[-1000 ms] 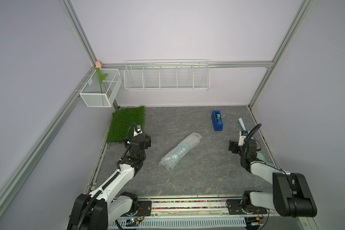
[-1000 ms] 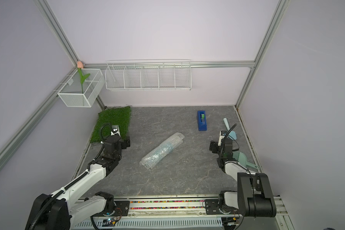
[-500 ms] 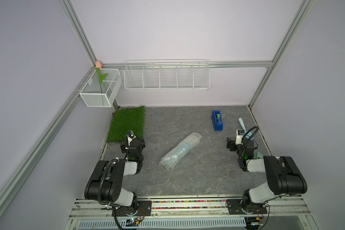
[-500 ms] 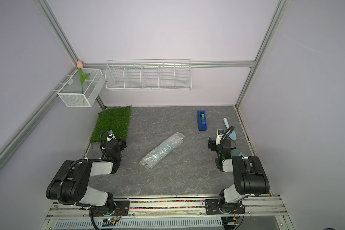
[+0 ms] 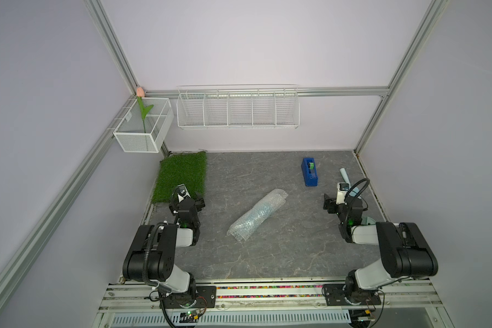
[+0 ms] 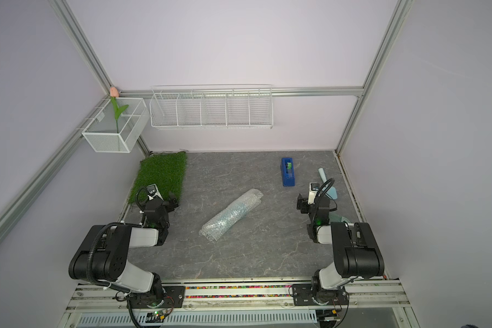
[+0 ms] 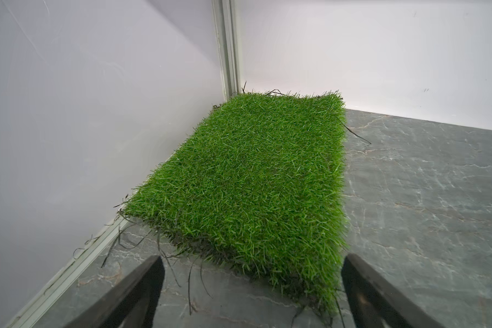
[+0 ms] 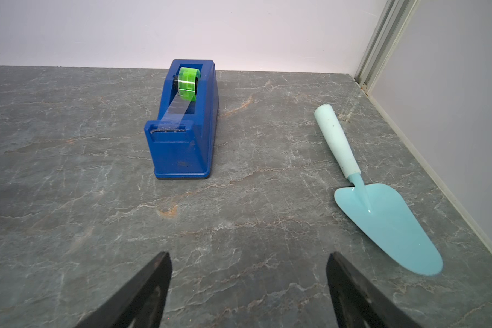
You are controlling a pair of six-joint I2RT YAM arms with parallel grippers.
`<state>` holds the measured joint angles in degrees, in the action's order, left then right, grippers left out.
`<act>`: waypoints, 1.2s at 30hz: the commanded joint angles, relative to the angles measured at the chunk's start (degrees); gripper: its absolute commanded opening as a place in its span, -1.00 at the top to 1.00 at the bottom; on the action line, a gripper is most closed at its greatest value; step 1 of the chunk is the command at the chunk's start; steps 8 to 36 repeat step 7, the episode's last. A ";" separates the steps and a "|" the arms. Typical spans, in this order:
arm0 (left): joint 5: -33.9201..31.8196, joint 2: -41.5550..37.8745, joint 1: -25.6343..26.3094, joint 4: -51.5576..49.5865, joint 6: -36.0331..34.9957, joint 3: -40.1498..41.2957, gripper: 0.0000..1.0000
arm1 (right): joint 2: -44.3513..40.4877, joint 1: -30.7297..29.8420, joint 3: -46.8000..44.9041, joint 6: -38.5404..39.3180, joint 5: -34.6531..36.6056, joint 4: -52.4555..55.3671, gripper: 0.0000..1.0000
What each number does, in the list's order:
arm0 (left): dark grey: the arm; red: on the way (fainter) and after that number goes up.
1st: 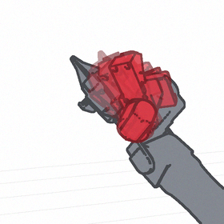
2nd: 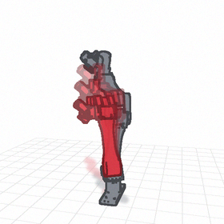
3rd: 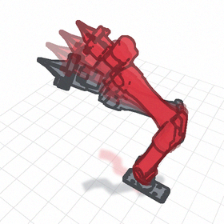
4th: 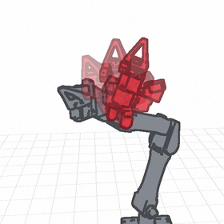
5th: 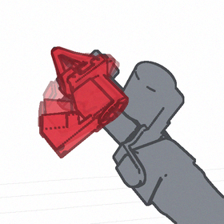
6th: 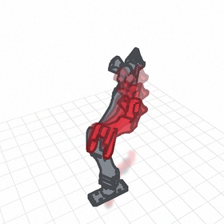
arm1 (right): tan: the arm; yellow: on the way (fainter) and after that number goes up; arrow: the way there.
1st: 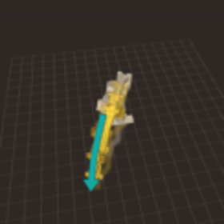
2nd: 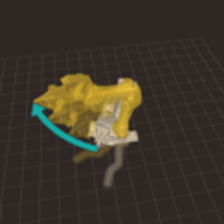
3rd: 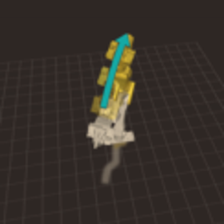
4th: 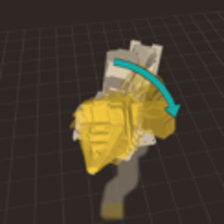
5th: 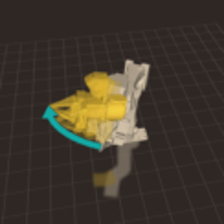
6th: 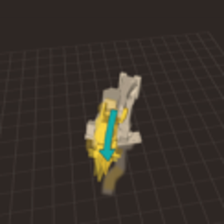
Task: Wrap wine bottles in bubble wrap
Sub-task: Reset both arms
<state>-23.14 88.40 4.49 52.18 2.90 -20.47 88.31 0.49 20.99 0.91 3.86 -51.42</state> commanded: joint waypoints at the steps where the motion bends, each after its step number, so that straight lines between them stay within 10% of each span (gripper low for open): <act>1: 0.64 0.43 -0.36 1.35 1.39 -1.01 -0.98 | 0.22 -0.34 0.88 0.77 0.89 0.05 -0.77; 36: 0.61 0.48 -0.36 1.69 1.19 -0.91 -0.98 | -0.08 -0.34 0.55 0.86 0.98 -0.05 -0.77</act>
